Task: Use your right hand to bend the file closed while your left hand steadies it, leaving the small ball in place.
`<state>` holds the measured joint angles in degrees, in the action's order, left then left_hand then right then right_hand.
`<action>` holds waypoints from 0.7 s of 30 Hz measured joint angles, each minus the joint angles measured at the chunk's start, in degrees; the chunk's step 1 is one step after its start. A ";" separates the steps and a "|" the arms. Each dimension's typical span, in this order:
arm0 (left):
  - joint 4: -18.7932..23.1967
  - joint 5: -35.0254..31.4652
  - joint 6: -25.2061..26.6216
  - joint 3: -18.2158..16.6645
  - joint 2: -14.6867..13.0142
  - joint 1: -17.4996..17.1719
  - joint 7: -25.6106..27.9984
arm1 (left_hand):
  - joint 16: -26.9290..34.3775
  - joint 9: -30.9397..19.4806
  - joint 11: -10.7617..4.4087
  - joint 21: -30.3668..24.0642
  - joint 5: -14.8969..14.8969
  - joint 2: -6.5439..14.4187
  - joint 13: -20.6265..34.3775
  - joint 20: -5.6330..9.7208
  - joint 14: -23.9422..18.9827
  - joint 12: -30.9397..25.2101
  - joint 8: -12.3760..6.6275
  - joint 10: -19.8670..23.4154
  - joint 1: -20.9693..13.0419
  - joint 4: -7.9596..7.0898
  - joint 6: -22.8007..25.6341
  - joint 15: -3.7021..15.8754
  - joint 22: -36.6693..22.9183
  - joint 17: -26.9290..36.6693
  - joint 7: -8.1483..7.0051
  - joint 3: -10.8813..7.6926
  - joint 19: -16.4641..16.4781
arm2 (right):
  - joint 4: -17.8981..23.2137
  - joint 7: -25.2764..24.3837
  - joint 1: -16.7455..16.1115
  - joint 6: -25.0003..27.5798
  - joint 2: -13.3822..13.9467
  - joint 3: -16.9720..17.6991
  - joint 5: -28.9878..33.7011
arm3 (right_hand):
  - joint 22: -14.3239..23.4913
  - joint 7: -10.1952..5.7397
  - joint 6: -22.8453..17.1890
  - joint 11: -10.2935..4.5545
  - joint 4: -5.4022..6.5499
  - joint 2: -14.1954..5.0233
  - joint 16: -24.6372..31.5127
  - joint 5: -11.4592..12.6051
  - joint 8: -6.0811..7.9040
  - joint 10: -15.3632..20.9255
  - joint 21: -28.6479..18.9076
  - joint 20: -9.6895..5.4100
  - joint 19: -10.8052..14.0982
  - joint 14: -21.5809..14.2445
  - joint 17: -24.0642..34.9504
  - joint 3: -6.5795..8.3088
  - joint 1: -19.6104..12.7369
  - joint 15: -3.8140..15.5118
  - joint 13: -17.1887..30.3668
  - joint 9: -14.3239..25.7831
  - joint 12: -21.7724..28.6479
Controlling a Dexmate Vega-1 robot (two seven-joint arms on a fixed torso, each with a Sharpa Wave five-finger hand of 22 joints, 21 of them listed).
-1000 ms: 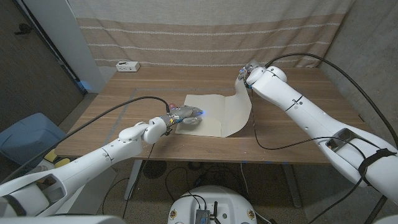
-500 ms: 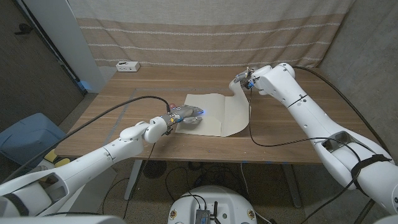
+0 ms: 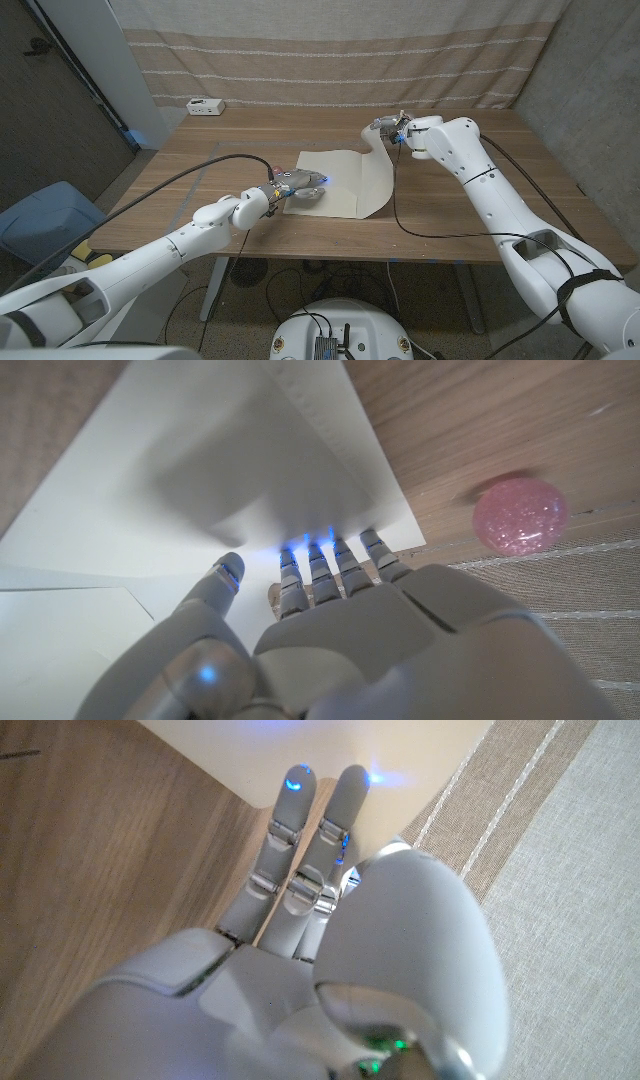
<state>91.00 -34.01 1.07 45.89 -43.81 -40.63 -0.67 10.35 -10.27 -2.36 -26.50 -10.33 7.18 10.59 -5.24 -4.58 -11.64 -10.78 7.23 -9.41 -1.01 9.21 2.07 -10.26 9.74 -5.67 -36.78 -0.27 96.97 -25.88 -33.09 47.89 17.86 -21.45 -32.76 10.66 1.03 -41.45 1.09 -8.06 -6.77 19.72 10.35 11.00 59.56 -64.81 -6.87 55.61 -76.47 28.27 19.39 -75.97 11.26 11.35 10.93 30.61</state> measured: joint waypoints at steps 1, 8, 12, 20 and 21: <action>0.12 -0.02 0.03 0.00 -0.05 -0.07 -0.01 | 0.00 0.00 0.00 -0.04 0.00 0.00 0.00 0.00 0.00 0.00 0.00 0.00 0.00 0.00 0.00 0.00 0.00 0.00 0.00 0.00 0.00 | 0.00 -0.65 -0.33 -1.14 -0.19 0.25 -0.97 | 0.00 0.00 0.00 0.00 0.00 -0.02 -0.23 0.00 0.00 0.00 -0.14 0.22 0.20 0.00 -0.21 0.00 0.17 0.00 -0.03 0.00 0.00; 0.64 -0.14 0.34 -0.01 -0.26 -0.38 -0.02 | 0.00 0.00 0.00 -0.23 0.00 0.00 0.00 0.00 0.00 0.00 0.00 0.00 0.00 0.00 -0.52 0.00 0.00 0.00 0.12 0.00 -0.01 | -0.23 -2.90 -2.00 -5.36 -1.24 1.48 -6.00 | -0.28 0.00 0.00 -0.31 0.22 -0.41 -2.02 -0.17 0.00 -0.31 -0.89 0.27 0.34 0.65 -1.67 0.64 0.69 -0.62 -0.17 0.00 -0.53; 0.98 -0.19 0.50 -0.08 -0.37 -0.61 -0.02 | 0.00 0.00 0.00 -0.23 0.00 0.00 0.00 0.01 0.00 0.00 0.00 0.00 0.00 0.00 -0.52 0.00 0.00 0.00 0.12 0.00 -0.01 | -0.50 -3.82 -2.65 -7.49 -1.44 1.67 -8.72 | -0.28 0.00 0.00 -0.31 0.28 -0.70 -2.39 -0.21 0.00 -0.31 -1.10 0.01 0.61 1.07 -2.25 0.75 0.98 -0.61 -0.19 0.00 -0.75; 1.43 -0.30 0.78 -0.19 -0.53 -0.88 -0.03 | 0.00 0.00 -0.23 -0.23 0.00 0.00 0.00 0.02 0.54 -0.01 0.00 -0.22 0.00 0.00 -0.51 0.08 0.00 0.00 0.12 0.00 -0.03 | -0.95 -4.71 -3.20 -10.45 -0.92 0.20 -11.31 | -0.54 0.00 0.00 -0.52 0.40 -0.56 -3.62 0.07 -0.22 -0.52 -1.10 0.01 0.61 1.49 -3.23 1.38 1.58 -1.02 0.04 0.00 -0.78; 1.43 -0.30 0.79 -0.19 -0.53 -0.88 -0.04 | 0.00 0.00 -0.22 -0.22 0.00 0.00 0.00 0.02 0.54 -0.01 0.00 -0.22 0.00 0.00 -0.51 0.08 0.00 0.00 0.12 0.00 -0.03 | -0.97 -4.71 -3.20 -10.45 -0.88 0.12 -11.31 | -0.54 0.00 0.00 -0.52 0.40 -0.56 -3.66 0.07 -0.22 -0.52 -1.10 0.02 0.57 1.49 -3.31 1.38 1.58 -1.02 0.04 0.00 -0.78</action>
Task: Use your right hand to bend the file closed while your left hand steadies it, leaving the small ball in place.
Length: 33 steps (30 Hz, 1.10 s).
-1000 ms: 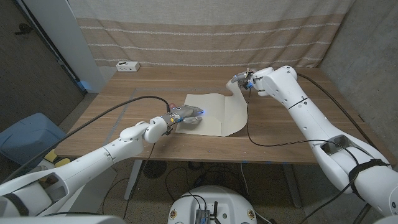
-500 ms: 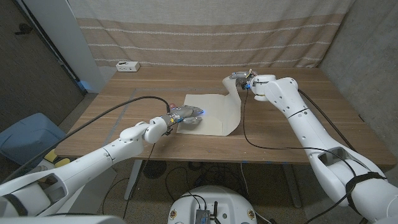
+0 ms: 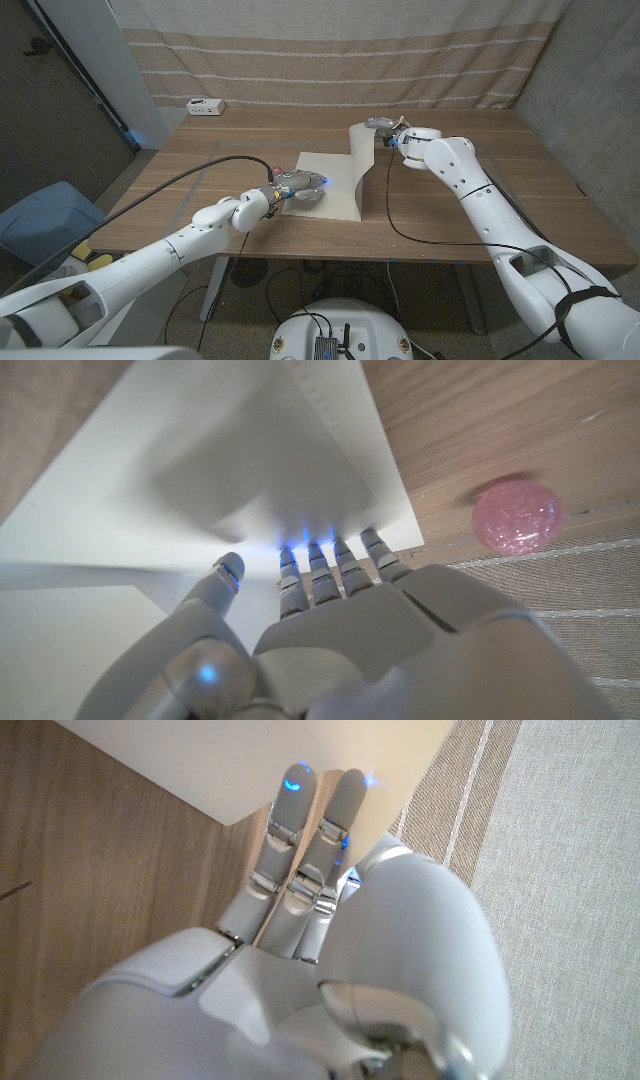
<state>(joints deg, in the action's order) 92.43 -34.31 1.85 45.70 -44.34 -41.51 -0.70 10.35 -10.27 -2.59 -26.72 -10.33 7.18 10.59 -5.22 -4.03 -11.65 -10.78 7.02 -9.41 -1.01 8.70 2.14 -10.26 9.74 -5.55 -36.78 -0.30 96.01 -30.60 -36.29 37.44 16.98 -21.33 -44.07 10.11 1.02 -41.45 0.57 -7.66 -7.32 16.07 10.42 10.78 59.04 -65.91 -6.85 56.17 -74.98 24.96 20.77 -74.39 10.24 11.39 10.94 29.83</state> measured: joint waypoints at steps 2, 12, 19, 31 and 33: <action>0.19 -0.04 0.08 -0.05 -0.03 -0.10 -0.02 | 0.00 0.00 0.00 0.00 0.00 0.00 0.00 0.00 0.00 0.00 0.00 0.00 0.00 0.00 0.00 0.00 0.00 0.00 0.00 0.00 0.00 | -0.21 -0.19 0.00 -1.40 0.52 -1.16 -0.15 | 0.00 0.23 0.23 0.00 0.00 0.00 -0.30 0.00 0.00 0.00 0.00 0.00 -0.41 0.26 -0.22 0.00 0.00 -0.26 0.00 0.00 -0.06; 0.33 -0.13 0.23 -0.07 0.00 -0.13 -0.21 | 0.00 0.00 0.00 0.12 0.00 0.00 0.00 0.01 -0.01 0.00 0.00 0.01 0.00 0.24 0.00 0.00 -0.01 0.00 0.00 -0.24 -0.03 | -0.61 0.66 0.29 -4.88 2.52 -5.59 2.55 | -0.48 1.16 0.74 0.92 1.20 -0.23 -1.85 0.22 0.00 -1.02 0.01 1.05 -1.46 1.86 -1.31 0.30 3.38 -1.86 0.05 0.00 -0.87; 0.33 -0.15 0.42 -0.07 0.15 -0.09 -0.30 | 0.00 0.00 0.01 0.14 0.00 0.00 0.00 0.01 -0.01 0.00 0.00 0.01 0.00 0.24 0.01 0.00 -0.03 0.00 0.00 -0.24 -0.04 | -1.09 2.89 0.86 -6.47 3.73 -7.74 3.99 | -0.74 2.59 3.93 2.87 4.42 0.65 -3.72 0.40 -0.41 -7.02 2.11 4.94 -4.91 6.27 -1.72 -0.76 11.10 -6.25 -0.21 0.00 -4.03; 0.31 -0.16 0.59 -0.05 0.24 0.01 -0.34 | 0.00 0.01 0.01 0.40 0.00 0.00 0.00 0.14 -0.02 0.00 0.00 0.01 0.00 0.24 -0.31 0.00 -0.02 0.00 -0.32 -0.24 0.12 | -2.40 8.77 1.04 -9.49 4.92 -8.52 3.31 | -0.63 4.12 11.96 8.03 12.29 4.31 -4.27 0.00 -0.63 -13.12 6.86 10.05 -9.20 13.15 -1.58 -7.74 30.91 -12.61 -0.05 0.14 -7.69; 0.30 -0.19 0.62 -0.02 0.26 0.03 -0.35 | 0.00 0.01 0.01 0.48 0.00 0.00 0.00 0.13 -0.02 -0.01 0.00 0.01 0.00 0.24 -0.31 0.00 -0.02 -0.01 -0.32 -0.24 0.13 | -2.58 9.63 0.84 -10.48 4.99 -8.49 3.13 | -0.63 4.42 12.87 8.55 13.28 4.72 -4.27 -0.05 -0.63 -13.64 7.52 10.78 -9.40 13.61 -1.41 -8.73 33.31 -13.47 -0.05 0.15 -8.04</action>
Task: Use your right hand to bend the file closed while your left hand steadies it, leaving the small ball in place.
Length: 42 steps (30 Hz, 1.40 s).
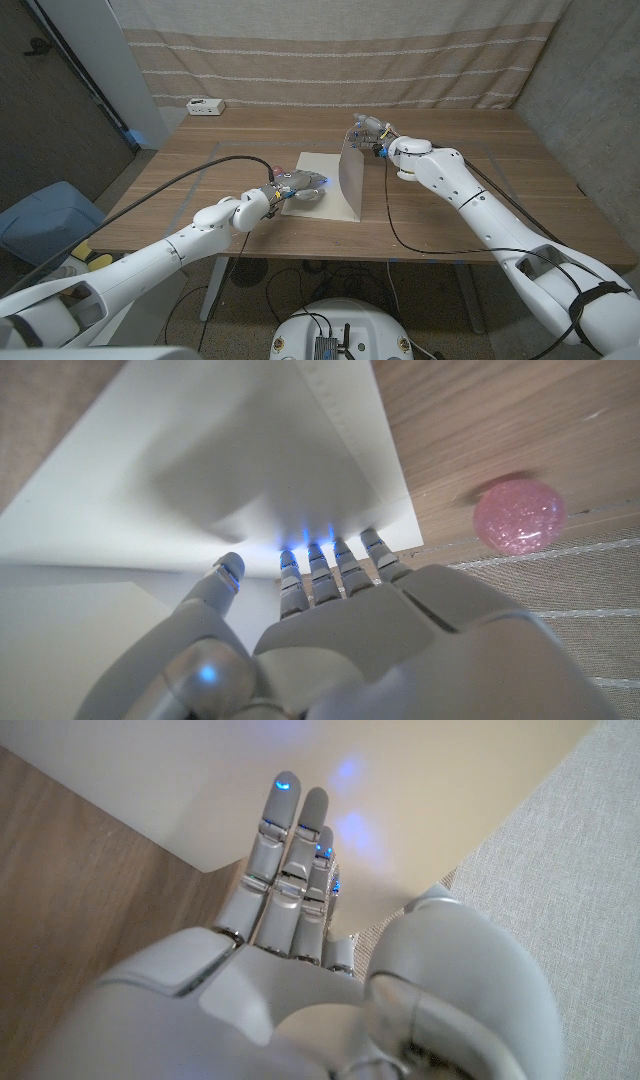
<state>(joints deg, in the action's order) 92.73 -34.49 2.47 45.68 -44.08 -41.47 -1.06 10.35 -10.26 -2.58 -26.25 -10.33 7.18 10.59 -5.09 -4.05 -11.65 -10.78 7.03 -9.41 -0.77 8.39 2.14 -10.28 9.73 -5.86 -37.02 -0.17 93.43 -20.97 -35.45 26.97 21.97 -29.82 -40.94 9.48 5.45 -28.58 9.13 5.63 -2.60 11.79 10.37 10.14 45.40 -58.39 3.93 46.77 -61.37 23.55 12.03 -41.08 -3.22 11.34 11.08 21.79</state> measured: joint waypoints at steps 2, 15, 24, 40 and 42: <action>-0.01 -0.04 0.03 0.04 0.03 0.03 -0.01 | 0.00 0.00 0.00 0.06 0.00 0.00 0.00 0.00 0.00 0.00 0.00 0.00 0.00 0.00 0.00 0.00 0.00 0.00 0.00 0.00 0.00 | -0.29 1.24 -0.33 -1.39 0.11 0.17 -0.23 | 0.00 0.01 1.05 0.54 1.42 0.65 0.00 -0.22 0.00 -0.54 1.01 0.55 -0.46 0.82 0.00 -1.42 3.66 -0.82 0.08 0.00 -0.47; 0.18 -0.17 0.52 0.11 0.05 -0.01 -0.03 | 0.00 0.00 0.06 0.36 0.00 0.00 -0.01 -0.02 -0.01 0.00 0.00 -0.47 0.00 0.00 -0.62 0.00 0.05 0.00 0.00 0.00 0.00 | -2.37 7.49 -1.65 -8.29 0.45 0.55 -1.12 | -0.16 -0.11 5.62 2.97 3.96 3.30 0.00 -0.19 0.00 -2.31 4.58 2.45 -0.31 2.53 -0.18 -6.48 15.25 -3.76 0.26 -0.17 -2.11; 0.94 -0.34 0.98 -0.14 -0.16 -0.51 0.59 | 0.00 0.00 0.06 0.35 0.00 0.00 -0.01 0.16 -0.04 0.00 0.00 -0.47 0.00 0.00 -0.58 -0.03 0.05 0.00 0.03 0.00 0.22 | -2.88 9.26 -2.18 -12.14 0.96 0.03 0.54 | 0.00 -0.03 5.88 2.97 3.98 2.72 0.00 0.19 0.00 -2.31 5.23 2.44 -0.31 2.69 -0.17 -6.93 16.66 -3.60 0.26 -0.17 -2.11; 6.32 -3.27 5.26 -3.53 -1.61 -4.33 7.79 | 0.46 0.00 -0.12 -0.01 0.00 0.53 -0.01 -1.12 -3.04 -0.72 -0.28 2.19 -0.53 0.87 1.78 -0.33 -0.10 -0.14 0.11 -0.87 2.16 | -3.39 8.55 -3.16 -17.53 1.84 -0.97 6.30 | 0.00 -0.03 5.44 3.04 3.06 -0.75 0.00 0.26 0.47 -1.77 5.88 2.44 -0.31 3.07 -0.17 -5.58 17.08 -3.21 0.25 -0.16 -2.11; 6.91 -3.66 6.04 -3.95 -1.77 -4.82 8.61 | 0.46 0.00 -0.39 -0.01 0.00 0.53 -0.01 -1.04 -3.04 -0.72 -0.28 2.47 -0.53 0.88 1.78 -0.33 -0.10 -0.14 0.11 -0.88 2.24 | -3.43 8.43 -3.24 -17.94 1.86 -1.03 6.81 | 0.00 -0.03 5.44 3.05 2.69 -1.13 0.30 0.26 0.47 -1.78 6.05 2.43 -0.31 3.07 -0.17 -5.21 16.69 -3.21 0.25 -0.16 -2.11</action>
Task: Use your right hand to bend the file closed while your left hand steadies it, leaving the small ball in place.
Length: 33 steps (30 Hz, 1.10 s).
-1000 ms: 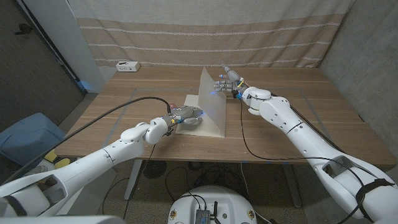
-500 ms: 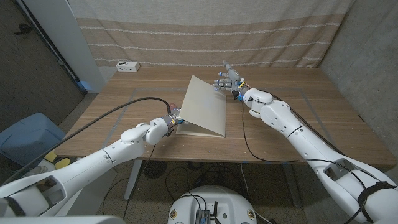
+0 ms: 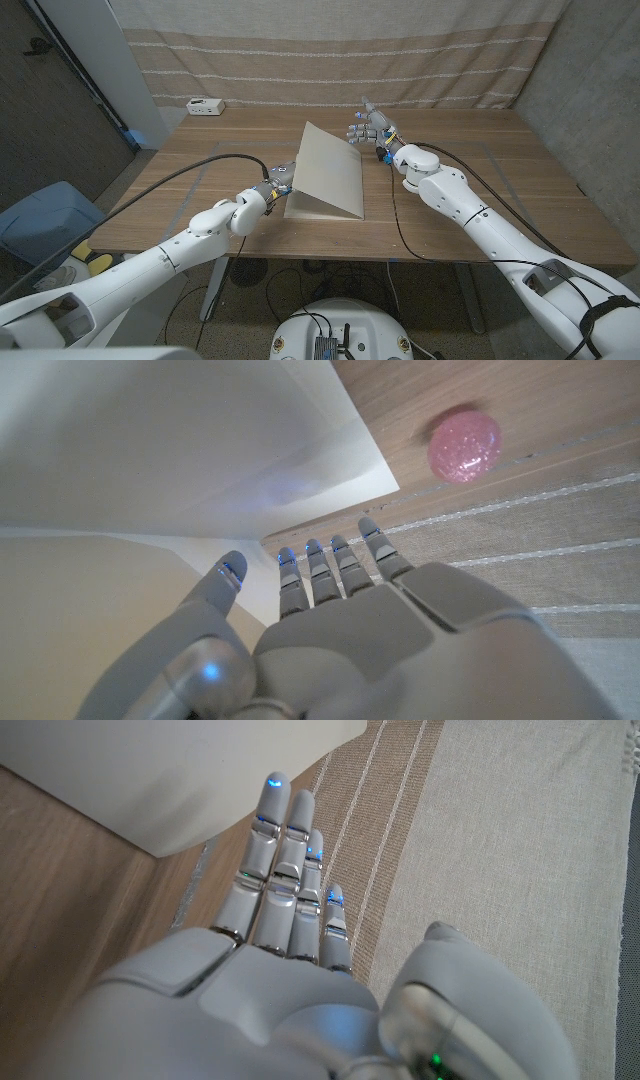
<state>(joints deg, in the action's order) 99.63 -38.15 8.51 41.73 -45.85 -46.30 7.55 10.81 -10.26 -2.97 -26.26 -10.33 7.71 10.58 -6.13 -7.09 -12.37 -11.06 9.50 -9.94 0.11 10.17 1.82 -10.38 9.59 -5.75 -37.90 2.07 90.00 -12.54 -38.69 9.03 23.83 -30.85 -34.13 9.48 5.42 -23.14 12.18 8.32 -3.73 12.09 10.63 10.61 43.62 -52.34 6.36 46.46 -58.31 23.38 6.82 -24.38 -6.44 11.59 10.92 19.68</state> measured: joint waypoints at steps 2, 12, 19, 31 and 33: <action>0.79 -0.42 0.98 -0.61 -0.23 -0.64 1.01 | 0.00 0.00 0.13 0.00 0.00 0.00 0.00 -0.20 -0.49 0.00 0.00 0.14 0.00 0.14 0.43 0.12 0.00 0.00 0.17 -0.14 0.20 | -0.04 -0.11 -0.06 -0.28 0.02 -0.06 0.39 | 0.00 0.21 -0.21 -0.22 -0.50 -0.45 0.00 0.00 0.21 0.22 0.23 0.00 0.00 0.00 0.00 0.50 -0.45 0.00 0.00 -0.06 0.00; 4.45 -1.35 3.99 -3.73 -1.76 -4.32 6.32 | 1.44 0.00 1.04 0.00 0.15 0.31 0.24 -0.63 -8.23 -2.26 -1.57 9.10 -0.31 0.27 8.22 0.11 -0.16 0.42 2.60 -1.17 3.36 | 0.01 -1.42 -0.26 -1.60 0.01 -0.67 3.61 | 0.27 -0.11 -1.55 -0.71 -7.19 -2.65 0.61 1.07 0.21 1.33 1.09 -0.33 0.33 -0.54 -0.55 5.43 -9.33 0.55 0.00 -0.27 0.00; 5.43 -1.94 3.25 -6.11 -2.69 -7.52 14.61 | 5.26 -1.01 1.78 -1.89 0.04 1.10 1.62 0.02 -21.32 -6.26 -5.45 23.45 -2.44 1.04 24.69 -0.05 -0.95 1.98 7.65 -2.63 8.26 | 0.18 -2.34 -0.26 -1.71 -0.33 -1.22 5.51 | 0.27 -0.10 -1.54 -1.02 -8.32 -2.99 0.65 1.51 0.41 1.63 1.55 -0.33 0.33 -0.32 -0.77 6.56 -10.71 0.94 -0.01 -0.27 0.00; 2.41 -4.08 -2.68 -8.60 -2.60 -10.98 31.76 | 21.34 -7.40 3.88 -7.09 -2.21 3.62 10.31 1.05 -33.03 -16.63 -15.14 37.47 -14.53 5.63 37.43 -0.47 -2.96 16.62 10.91 -2.92 13.33 | 0.77 -3.61 -0.52 -1.61 -0.90 -1.66 7.66 | 0.27 -0.11 -2.16 -1.02 -9.27 -2.70 0.65 1.90 0.40 1.63 1.55 -0.63 0.63 -0.64 -0.80 7.04 -11.00 1.24 -0.01 -0.27 0.00; 2.04 -4.45 -3.48 -8.76 -2.46 -11.32 34.02 | 23.30 -8.38 3.88 -7.80 -2.21 3.77 11.85 1.22 -33.03 -17.75 -15.82 37.47 -15.57 6.09 37.68 -0.47 -3.29 18.89 11.04 -2.58 13.51 | 0.97 -3.75 -0.68 -1.53 -0.93 -1.68 7.81 | 0.27 -0.11 -2.16 -1.24 -9.27 -2.70 0.65 1.90 0.40 1.85 1.55 -0.63 0.63 -0.64 -0.80 7.03 -11.00 1.24 -0.01 -0.27 0.00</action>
<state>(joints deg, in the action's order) 101.67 -42.60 5.04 32.97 -48.31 -57.62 41.57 34.11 -18.64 0.91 -34.06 -12.54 11.48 22.42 -4.91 -40.12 -30.12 -26.88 46.97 -25.51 6.19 47.85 1.34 -13.68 28.49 5.29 -40.48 15.58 90.97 -16.29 -39.37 7.50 22.90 -32.52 -26.31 9.75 5.31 -25.29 10.94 -0.95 -6.43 12.74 12.53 11.02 45.47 -50.79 5.73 47.09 -58.94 22.58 13.85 -35.39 -5.20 11.58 10.66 19.68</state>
